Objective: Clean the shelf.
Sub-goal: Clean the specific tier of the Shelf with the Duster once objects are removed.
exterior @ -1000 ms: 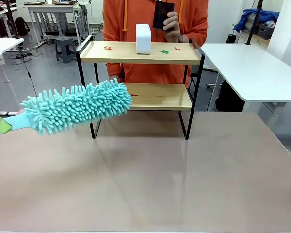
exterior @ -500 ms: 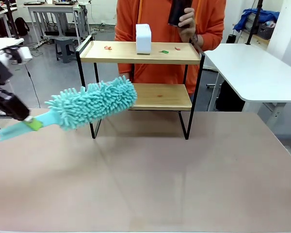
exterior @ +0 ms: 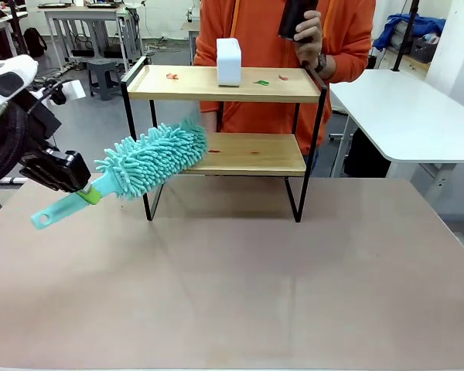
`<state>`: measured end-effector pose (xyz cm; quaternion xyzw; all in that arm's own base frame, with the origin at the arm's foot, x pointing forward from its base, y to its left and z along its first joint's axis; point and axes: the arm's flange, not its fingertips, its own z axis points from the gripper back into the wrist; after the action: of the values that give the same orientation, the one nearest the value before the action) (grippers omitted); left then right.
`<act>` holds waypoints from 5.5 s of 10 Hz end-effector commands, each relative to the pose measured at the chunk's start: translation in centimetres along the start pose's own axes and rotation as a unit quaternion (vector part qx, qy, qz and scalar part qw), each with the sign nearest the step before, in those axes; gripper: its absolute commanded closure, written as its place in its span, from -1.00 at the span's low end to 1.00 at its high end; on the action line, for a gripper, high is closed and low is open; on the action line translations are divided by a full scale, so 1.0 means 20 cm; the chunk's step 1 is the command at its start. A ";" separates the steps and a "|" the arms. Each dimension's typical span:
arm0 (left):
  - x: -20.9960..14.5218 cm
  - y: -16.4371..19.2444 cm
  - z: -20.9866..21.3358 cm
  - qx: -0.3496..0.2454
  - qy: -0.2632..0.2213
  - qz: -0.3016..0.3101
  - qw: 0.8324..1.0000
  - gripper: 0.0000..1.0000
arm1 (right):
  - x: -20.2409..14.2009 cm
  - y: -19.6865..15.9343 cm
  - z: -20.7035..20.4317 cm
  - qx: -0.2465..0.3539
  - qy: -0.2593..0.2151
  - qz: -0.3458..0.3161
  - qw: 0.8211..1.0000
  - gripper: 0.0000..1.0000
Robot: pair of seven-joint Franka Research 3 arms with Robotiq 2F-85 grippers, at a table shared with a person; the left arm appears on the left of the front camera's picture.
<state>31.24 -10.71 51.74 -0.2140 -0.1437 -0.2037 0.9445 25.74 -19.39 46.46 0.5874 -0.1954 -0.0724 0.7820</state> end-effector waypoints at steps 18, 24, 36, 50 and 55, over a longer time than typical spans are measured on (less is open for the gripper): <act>0.41 -0.10 -0.30 0.061 -0.061 0.114 0.990 0.75 | 0.00 0.01 0.00 0.001 0.001 0.013 1.000 -1.00; 0.53 -0.37 -0.48 0.027 -0.016 0.057 0.998 0.75 | 0.00 0.01 0.00 0.001 0.001 0.013 1.000 -1.00; 0.10 -0.38 -0.09 -0.086 0.059 -0.164 0.981 0.75 | 0.00 0.01 0.00 0.001 0.001 0.013 1.000 -1.00; -0.65 0.69 0.84 -0.150 -0.089 0.138 0.975 0.75 | 0.00 0.01 0.00 0.001 0.001 0.013 1.000 -1.00; -0.64 0.80 0.85 -0.112 -0.091 0.185 0.972 0.75 | 0.00 0.01 0.00 0.001 0.001 0.013 1.000 -1.00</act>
<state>25.77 13.79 55.77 -0.3532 -0.1587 0.0150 0.9219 25.73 -19.39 46.43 0.5873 -0.1946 -0.0728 0.7822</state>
